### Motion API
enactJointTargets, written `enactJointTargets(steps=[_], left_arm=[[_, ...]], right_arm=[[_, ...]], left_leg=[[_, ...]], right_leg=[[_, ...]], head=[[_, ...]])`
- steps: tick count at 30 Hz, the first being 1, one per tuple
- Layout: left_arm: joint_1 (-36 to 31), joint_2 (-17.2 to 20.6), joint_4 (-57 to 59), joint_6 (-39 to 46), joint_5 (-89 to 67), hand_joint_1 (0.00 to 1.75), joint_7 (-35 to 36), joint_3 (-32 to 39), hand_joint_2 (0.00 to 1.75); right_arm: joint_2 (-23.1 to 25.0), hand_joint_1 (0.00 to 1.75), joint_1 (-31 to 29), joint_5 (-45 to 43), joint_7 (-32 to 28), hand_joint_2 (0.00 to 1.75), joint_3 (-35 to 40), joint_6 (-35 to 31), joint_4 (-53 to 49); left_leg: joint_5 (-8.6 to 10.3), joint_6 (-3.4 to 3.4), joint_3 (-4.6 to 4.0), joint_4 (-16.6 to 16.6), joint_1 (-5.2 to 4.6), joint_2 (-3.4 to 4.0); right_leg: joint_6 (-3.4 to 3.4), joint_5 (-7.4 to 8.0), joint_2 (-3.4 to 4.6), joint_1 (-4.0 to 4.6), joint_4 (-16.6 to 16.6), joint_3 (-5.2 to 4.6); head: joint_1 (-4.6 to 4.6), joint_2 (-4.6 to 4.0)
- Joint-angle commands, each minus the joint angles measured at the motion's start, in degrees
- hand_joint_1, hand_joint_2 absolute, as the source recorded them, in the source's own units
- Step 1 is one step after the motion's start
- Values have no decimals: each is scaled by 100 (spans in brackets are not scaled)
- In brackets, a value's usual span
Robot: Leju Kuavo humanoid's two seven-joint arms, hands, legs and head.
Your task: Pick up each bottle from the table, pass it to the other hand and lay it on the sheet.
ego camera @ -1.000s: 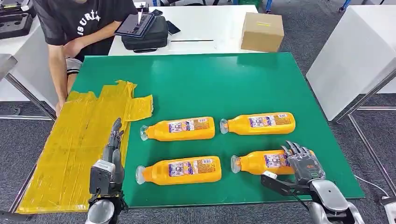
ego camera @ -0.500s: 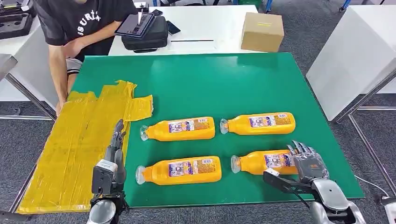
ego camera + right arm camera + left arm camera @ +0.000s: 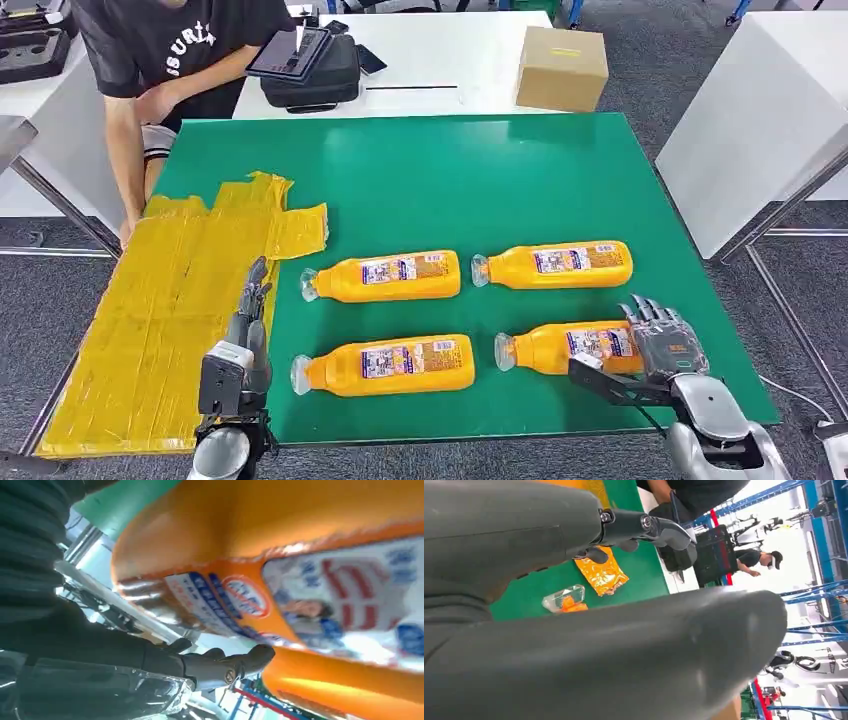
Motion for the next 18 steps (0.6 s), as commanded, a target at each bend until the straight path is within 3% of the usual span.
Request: enactJointTargets(steps=[1, 2, 4, 10, 18], left_arm=[[-185, 79, 361, -7, 70, 0, 13, -60, 0], [-181, 83, 353, -8, 79, 0, 13, -69, 0], [-181, 83, 353, -8, 79, 0, 13, -69, 0], [-157, 82, 335, -9, 81, 0, 13, -71, 0], [-181, 98, 298, 11, 103, 0, 0, -42, 0]], right_arm=[[-94, 134, -215, -176, -102, 175, 253, 0, 553], [-98, 152, -188, -199, -101, 175, 264, 2, 532], [-98, 150, -188, -199, -101, 175, 264, 2, 532], [-74, 166, -127, -204, -92, 175, 261, -5, 493], [-65, 169, -174, -208, -83, 175, 263, -7, 531]], left_leg=[[-3, -6, 12, -3, 7, 5], [-3, -9, 14, -4, 8, 7], [-3, -8, 15, -5, 6, 3], [-1, -5, 8, -3, 3, 3], [-3, -10, 17, -5, 7, 3]], right_leg=[[-18, 0, -1, 9, -9, 14], [-27, 1, -2, 12, -12, 17], [-25, 0, -5, 9, -11, 18], [-15, 1, -3, 5, -7, 9], [-29, 0, -6, 11, -13, 21]], head=[[0, 0], [-2, 0], [0, 2], [0, 0], [0, 0]])
